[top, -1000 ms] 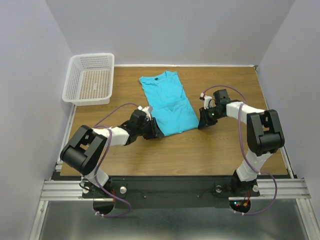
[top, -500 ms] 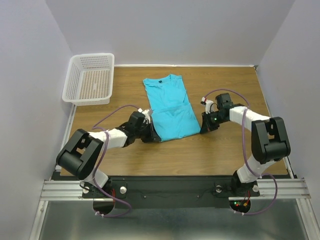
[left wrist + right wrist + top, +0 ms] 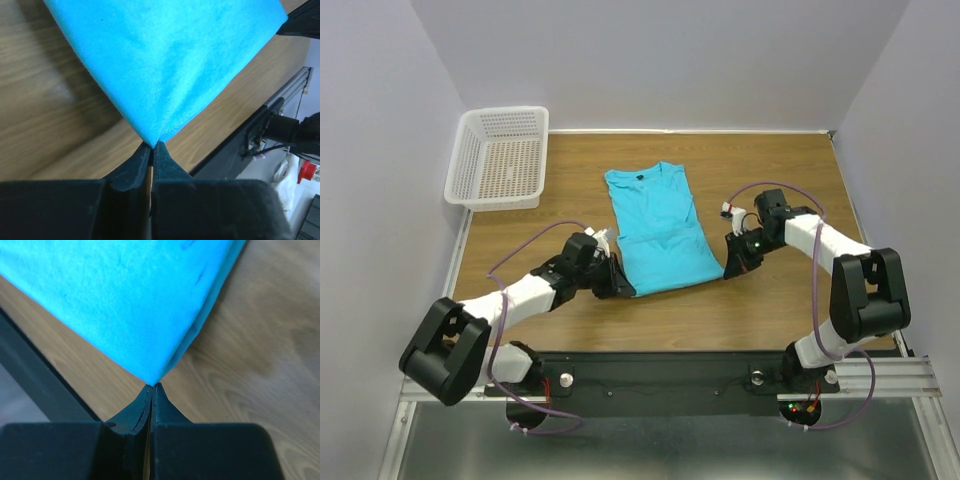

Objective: Fold and stack the t-shirts
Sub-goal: Fold the tshirt

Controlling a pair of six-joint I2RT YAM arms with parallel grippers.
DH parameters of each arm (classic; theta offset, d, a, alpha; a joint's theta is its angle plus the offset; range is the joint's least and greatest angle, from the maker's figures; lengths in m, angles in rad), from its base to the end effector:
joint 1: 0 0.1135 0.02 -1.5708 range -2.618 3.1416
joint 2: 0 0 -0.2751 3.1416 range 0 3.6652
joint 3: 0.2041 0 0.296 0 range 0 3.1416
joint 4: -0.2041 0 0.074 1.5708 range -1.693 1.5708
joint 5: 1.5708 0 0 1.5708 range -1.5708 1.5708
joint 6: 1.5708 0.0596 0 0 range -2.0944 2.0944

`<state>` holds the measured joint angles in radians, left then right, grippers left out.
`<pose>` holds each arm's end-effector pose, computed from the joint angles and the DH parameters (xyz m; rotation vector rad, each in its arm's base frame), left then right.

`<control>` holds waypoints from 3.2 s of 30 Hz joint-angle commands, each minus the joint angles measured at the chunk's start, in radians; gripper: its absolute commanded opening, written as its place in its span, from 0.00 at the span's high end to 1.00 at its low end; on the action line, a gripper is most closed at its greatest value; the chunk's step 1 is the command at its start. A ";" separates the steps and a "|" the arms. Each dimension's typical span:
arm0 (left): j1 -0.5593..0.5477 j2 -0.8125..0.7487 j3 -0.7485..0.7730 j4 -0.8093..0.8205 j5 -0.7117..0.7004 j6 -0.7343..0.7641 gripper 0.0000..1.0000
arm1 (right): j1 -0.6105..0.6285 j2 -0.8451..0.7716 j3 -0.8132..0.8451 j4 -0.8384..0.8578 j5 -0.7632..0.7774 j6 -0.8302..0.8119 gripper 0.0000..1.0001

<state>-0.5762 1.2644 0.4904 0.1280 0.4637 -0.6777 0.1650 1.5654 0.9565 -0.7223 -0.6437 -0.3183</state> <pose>0.2269 -0.1792 0.1394 0.1600 2.4064 -1.1584 0.3093 0.0878 0.1538 -0.7584 2.6202 0.8810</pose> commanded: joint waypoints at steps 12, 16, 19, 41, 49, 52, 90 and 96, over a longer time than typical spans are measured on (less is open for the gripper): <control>-0.010 -0.381 0.126 -0.335 -0.120 0.104 0.29 | 0.001 -0.110 0.177 -0.354 -0.123 -0.739 0.38; -0.043 -0.352 0.212 -0.298 -0.158 0.387 0.26 | 0.001 -0.096 0.092 -0.440 -0.201 -1.259 0.35; -0.077 -0.365 0.264 -0.188 -0.157 0.550 0.27 | 0.002 -0.079 0.065 -0.422 -0.224 -1.444 0.32; -0.412 -0.300 -0.033 0.036 -0.378 1.279 0.04 | 0.001 -0.030 0.054 -0.264 -0.267 -1.271 0.37; -0.452 -0.126 -0.024 0.079 -0.359 1.310 0.28 | 0.001 -0.027 0.056 -0.243 -0.290 -1.233 0.39; -0.462 -0.117 -0.030 0.082 -0.367 1.313 0.32 | 0.001 -0.024 0.054 -0.241 -0.286 -1.228 0.39; -0.471 0.078 -0.016 0.088 -0.456 1.351 1.00 | 0.054 0.045 0.025 -0.281 -0.202 -1.426 0.36; -0.470 0.067 -0.015 0.088 -0.451 1.347 1.00 | 0.093 0.042 -0.035 -0.194 -0.133 -1.357 0.38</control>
<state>-1.0458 1.3640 0.4843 0.2333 0.0166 0.6743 0.2317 1.6154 0.9474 -0.9623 -0.8318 -1.6974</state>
